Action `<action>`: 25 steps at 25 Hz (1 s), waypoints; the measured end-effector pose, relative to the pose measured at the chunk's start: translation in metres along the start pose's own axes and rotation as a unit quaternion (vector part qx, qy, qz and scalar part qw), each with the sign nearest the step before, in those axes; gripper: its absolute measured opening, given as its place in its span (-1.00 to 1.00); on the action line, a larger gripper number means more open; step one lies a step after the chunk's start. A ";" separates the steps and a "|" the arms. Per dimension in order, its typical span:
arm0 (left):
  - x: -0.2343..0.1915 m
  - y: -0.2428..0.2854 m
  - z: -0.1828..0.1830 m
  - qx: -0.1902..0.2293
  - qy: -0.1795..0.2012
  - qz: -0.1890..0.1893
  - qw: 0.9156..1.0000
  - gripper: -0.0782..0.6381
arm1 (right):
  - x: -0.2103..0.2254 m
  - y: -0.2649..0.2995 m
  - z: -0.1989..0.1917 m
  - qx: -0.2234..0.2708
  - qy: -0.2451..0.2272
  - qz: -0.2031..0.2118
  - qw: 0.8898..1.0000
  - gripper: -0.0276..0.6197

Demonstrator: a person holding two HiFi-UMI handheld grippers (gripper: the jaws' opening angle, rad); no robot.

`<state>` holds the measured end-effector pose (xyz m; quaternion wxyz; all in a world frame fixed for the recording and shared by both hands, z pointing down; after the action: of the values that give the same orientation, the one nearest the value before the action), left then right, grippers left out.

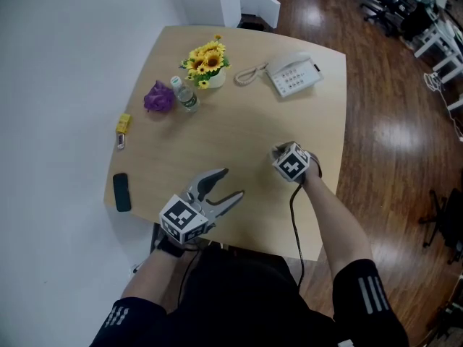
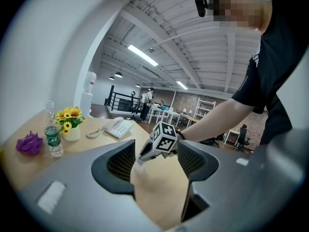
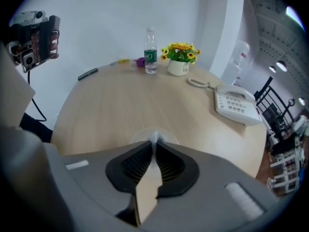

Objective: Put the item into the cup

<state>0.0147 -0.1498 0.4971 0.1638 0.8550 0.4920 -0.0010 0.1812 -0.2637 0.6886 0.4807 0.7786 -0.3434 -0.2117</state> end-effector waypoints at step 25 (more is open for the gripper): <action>0.001 -0.005 0.004 0.011 0.011 -0.001 1.000 -0.03 | 0.004 -0.026 0.005 0.019 0.013 -0.015 1.000 -0.63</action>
<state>0.0120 -0.1477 0.4918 0.1490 0.8563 0.4946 0.0026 0.1888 -0.2619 0.6635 0.4670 0.7955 -0.3292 -0.2018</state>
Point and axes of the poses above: the fingertips, and each gripper's own axes: y forward along the fingers, x to its right, z out of its top, the point moved 4 cm from there along -y, backward along the fingers, and after that the axes turned 6 degrees about y, right-handed, at the moved point
